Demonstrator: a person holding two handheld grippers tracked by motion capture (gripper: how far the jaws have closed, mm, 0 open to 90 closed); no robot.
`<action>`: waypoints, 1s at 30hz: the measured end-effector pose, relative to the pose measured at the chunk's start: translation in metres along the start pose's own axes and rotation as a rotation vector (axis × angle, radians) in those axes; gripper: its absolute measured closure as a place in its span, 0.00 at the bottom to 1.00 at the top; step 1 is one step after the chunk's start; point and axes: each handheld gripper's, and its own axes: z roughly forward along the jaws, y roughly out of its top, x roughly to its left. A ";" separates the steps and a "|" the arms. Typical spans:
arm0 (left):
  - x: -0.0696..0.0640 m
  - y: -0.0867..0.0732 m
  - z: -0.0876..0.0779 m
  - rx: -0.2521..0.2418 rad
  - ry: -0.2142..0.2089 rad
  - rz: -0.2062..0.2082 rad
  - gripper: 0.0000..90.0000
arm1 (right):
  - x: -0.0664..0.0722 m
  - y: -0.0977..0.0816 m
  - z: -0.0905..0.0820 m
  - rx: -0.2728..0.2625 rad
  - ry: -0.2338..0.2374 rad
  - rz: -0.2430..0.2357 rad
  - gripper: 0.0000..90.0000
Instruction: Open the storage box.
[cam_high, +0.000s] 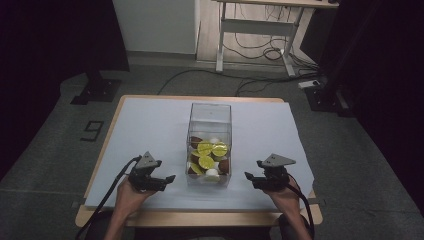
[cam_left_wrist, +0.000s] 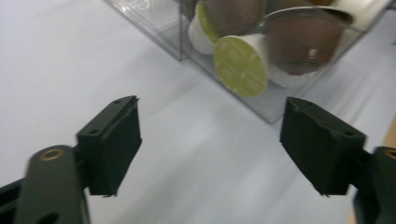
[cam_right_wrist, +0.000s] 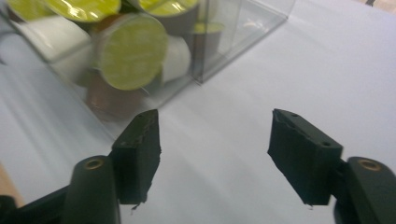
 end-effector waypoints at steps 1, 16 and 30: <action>0.001 0.000 0.001 0.002 0.003 -0.004 0.21 | 0.000 0.000 0.000 0.000 0.000 0.000 0.36; 0.014 -0.011 0.019 0.066 0.086 0.006 0.07 | -0.023 -0.015 0.021 0.034 -0.043 0.098 0.15; 0.020 -0.022 0.033 0.119 0.092 -0.011 0.02 | -0.024 -0.028 0.036 0.108 -0.060 0.084 0.03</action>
